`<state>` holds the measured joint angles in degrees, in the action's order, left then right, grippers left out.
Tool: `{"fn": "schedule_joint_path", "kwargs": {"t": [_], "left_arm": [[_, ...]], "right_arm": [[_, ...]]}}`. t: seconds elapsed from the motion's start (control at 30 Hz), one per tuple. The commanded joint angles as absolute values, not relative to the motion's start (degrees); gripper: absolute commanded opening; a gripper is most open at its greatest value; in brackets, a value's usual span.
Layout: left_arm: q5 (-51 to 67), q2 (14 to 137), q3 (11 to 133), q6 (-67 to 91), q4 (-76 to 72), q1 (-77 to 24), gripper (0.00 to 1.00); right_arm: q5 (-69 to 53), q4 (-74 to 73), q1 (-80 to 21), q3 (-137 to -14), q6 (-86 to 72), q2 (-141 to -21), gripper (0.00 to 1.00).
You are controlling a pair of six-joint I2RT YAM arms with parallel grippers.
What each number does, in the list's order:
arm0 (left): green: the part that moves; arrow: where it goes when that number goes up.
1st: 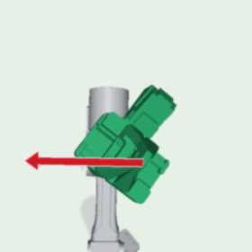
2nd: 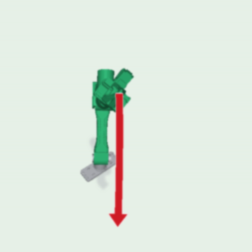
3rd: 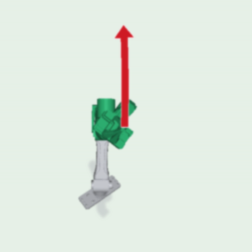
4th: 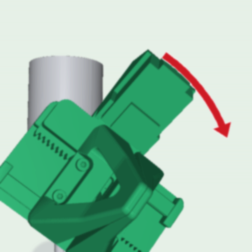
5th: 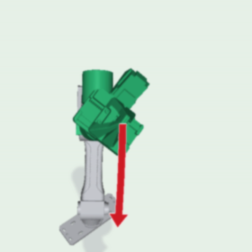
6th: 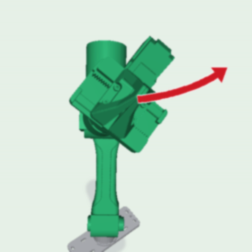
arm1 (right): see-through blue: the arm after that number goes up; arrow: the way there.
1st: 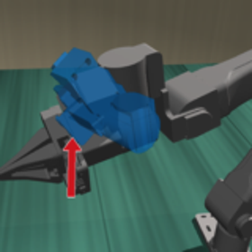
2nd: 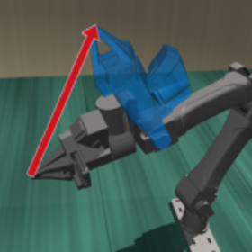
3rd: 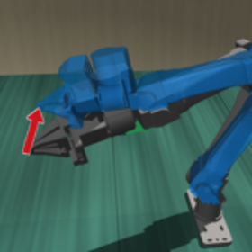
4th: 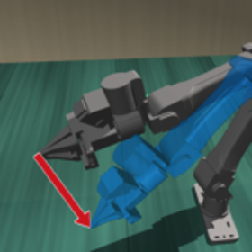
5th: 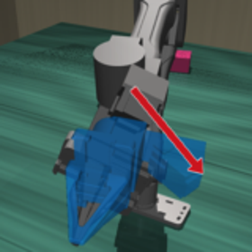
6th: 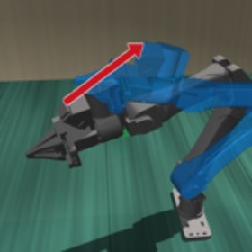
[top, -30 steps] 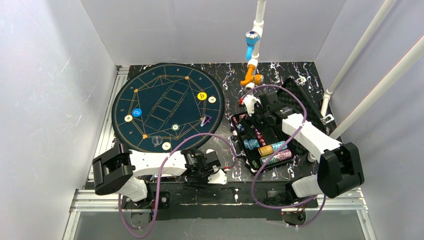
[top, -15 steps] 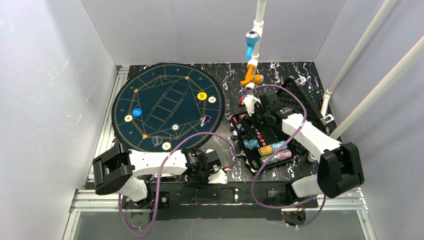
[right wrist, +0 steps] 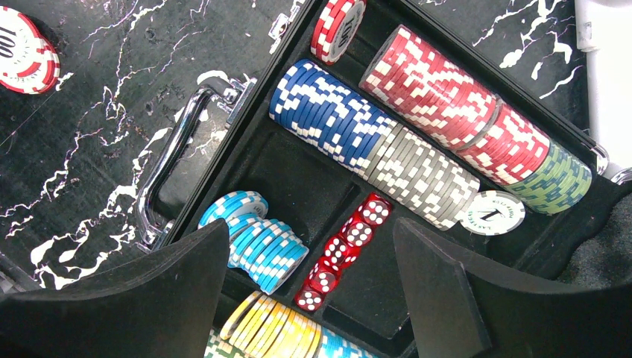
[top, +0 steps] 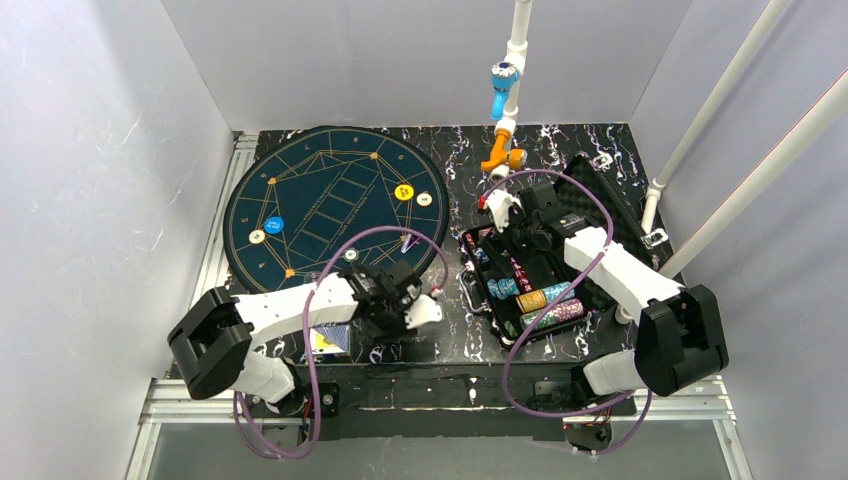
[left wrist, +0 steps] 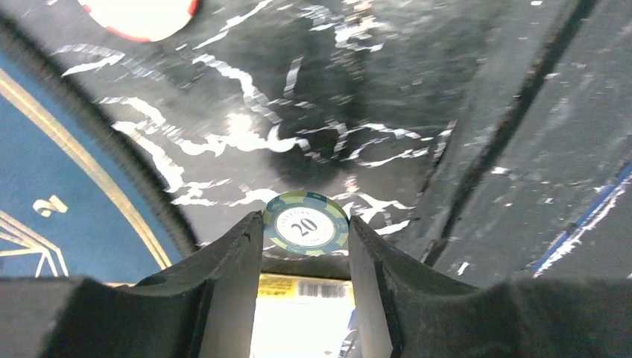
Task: Distribute texas hold em gaming equipment
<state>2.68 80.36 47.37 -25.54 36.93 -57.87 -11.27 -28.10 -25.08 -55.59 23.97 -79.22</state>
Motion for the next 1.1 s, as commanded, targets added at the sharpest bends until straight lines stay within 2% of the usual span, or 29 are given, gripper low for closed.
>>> {"fn": "schedule_joint_path", "kwargs": {"t": [0.0,0.33,0.5,0.83,1.07], "left_arm": [[4.99,76.30,49.46,-27.83,39.93,-49.07,0.30],[11.45,76.66,55.49,-37.07,45.09,-20.80,0.29],[13.71,78.21,57.43,-41.62,47.24,-10.16,0.29],[14.51,82.15,57.05,-46.72,47.76,3.80,0.29],[13.99,84.70,55.71,-49.03,45.27,6.94,0.29]], "right_arm": [[-11.68,-26.55,-24.70,-55.68,23.73,-78.40,0.88],[-11.69,-26.58,-24.70,-55.65,23.73,-78.39,0.88],[-11.78,-26.63,-24.70,-55.70,23.72,-78.33,0.88],[-11.93,-26.66,-24.70,-55.65,23.73,-78.05,0.88],[-11.83,-26.67,-24.70,-55.70,23.73,-78.04,0.88]]}}
